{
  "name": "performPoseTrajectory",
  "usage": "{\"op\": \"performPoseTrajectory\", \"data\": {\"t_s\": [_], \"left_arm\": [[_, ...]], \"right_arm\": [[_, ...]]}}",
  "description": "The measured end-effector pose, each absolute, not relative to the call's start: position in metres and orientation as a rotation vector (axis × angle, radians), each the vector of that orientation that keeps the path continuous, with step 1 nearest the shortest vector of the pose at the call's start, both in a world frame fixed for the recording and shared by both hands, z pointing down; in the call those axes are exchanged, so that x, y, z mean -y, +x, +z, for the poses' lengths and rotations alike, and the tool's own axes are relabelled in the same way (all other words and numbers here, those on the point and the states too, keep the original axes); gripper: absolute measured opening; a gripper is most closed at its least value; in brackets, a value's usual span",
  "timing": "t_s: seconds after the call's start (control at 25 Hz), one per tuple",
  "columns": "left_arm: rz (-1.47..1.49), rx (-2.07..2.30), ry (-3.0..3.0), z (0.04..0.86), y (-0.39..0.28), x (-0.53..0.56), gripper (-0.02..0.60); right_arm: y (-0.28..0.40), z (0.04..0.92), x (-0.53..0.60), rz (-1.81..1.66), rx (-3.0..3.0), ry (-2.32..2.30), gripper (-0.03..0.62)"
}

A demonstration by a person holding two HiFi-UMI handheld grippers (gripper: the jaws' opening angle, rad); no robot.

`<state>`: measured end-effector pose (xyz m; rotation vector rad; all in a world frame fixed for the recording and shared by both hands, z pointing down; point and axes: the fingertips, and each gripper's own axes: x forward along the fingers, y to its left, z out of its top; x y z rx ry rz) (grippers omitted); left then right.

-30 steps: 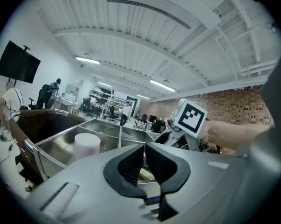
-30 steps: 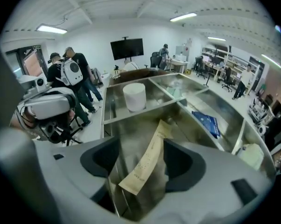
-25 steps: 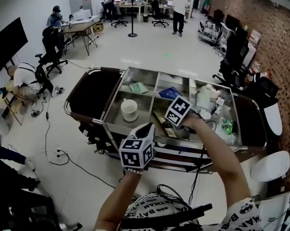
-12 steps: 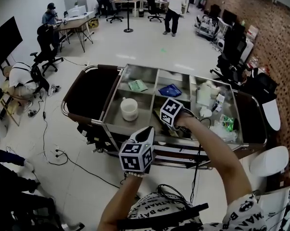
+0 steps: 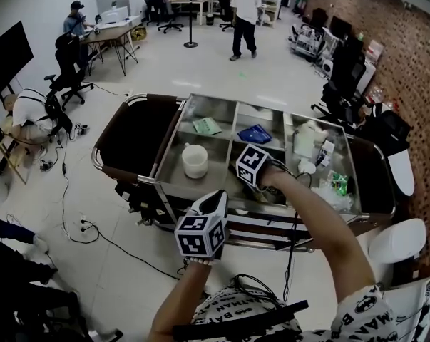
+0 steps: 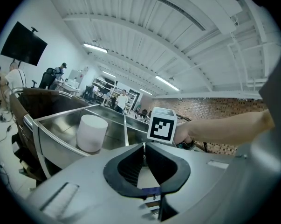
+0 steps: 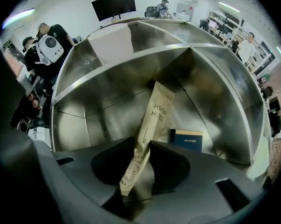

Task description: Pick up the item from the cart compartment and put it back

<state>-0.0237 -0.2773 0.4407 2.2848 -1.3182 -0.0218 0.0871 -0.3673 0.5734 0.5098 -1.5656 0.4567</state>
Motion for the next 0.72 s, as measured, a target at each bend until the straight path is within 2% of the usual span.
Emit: {"op": "performPoseTrajectory", "data": {"t_s": [0.16, 0.4, 0.72], "left_arm": [[-0.024, 1.323, 2.281, 0.443, -0.025, 0.278, 0.014], [-0.029, 1.328, 2.287, 0.442, -0.022, 0.28, 0.014], [-0.037, 1.347, 2.344, 0.423, -0.014, 0.281, 0.014]], "right_arm": [[0.093, 0.564, 0.369, 0.475, 1.61, 0.541, 0.072], [0.092, 0.523, 0.376, 0.587, 1.825, 0.638, 0.071], [0.073, 0.416, 0.377, 0.577, 2.228, 0.759, 0.072]]}}
